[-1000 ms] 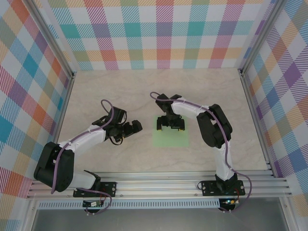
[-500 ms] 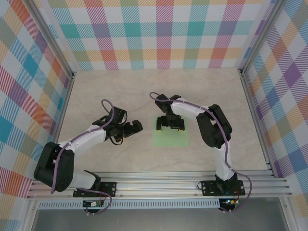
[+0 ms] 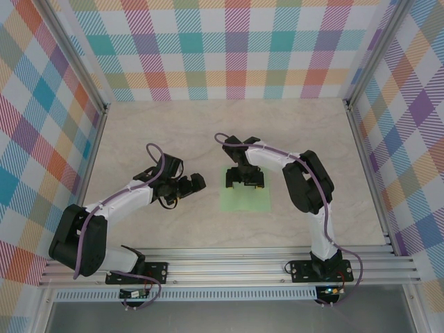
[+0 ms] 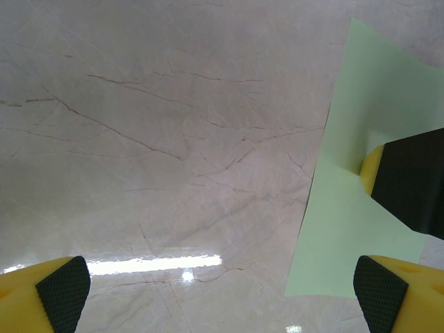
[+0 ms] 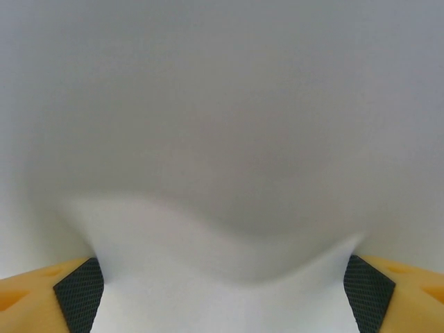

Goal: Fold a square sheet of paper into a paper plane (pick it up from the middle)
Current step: Fold the square sheet of paper in half at the center of the table.

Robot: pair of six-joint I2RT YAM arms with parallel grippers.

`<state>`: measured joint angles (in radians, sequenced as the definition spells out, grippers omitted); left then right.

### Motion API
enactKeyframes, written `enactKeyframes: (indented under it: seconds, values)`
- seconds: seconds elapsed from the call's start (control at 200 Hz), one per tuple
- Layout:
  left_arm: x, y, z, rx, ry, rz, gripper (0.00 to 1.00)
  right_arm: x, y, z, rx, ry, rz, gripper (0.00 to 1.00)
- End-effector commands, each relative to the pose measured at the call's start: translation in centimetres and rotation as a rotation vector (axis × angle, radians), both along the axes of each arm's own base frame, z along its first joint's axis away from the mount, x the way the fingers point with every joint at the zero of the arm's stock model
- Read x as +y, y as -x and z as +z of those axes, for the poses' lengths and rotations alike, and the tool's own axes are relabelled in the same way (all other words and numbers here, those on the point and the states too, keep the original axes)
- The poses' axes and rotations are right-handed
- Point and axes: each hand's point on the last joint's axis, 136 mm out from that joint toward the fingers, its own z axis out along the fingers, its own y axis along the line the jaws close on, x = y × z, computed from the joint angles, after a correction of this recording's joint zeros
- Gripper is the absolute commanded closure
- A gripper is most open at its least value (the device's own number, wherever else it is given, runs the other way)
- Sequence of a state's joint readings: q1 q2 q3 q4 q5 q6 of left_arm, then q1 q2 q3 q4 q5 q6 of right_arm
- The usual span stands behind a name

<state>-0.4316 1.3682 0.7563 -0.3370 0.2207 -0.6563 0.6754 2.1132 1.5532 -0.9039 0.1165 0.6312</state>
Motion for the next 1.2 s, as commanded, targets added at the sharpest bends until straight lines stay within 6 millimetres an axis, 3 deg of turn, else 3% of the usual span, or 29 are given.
enactKeyframes:
  seconds: [0.0, 0.37, 0.63, 0.895, 1.07, 1.2]
  values:
    - [-0.9, -0.3, 0.8, -0.014, 0.008, -0.039, 0.0, -1.4, 1.6, -3.3, 0.08, 0.088, 0.006, 0.07]
    - [-0.7, -0.1, 0.8, -0.013, 0.001, -0.041, 0.0, -1.1, 0.9, -1.9, 0.042, 0.072, 0.045, 0.09]
    - [-0.7, -0.2, 0.7, -0.011, 0.003, -0.039, 0.0, -0.1, -0.6, 1.9, -0.041, 0.019, 0.069, 0.0]
    - [-0.7, -0.1, 0.7, -0.009, 0.003, -0.044, 0.0, 0.2, -0.7, 1.0, -0.033, 0.012, 0.064, 0.0]
    - [-0.7, 0.0, 0.6, -0.009, 0.0, -0.043, 0.0, 0.7, -1.2, 3.1, -0.087, -0.03, 0.064, 0.0]
    - [-0.9, -0.1, 0.4, -0.003, 0.006, -0.046, 0.0, 0.8, -1.2, 2.1, -0.058, -0.026, 0.064, 0.0]
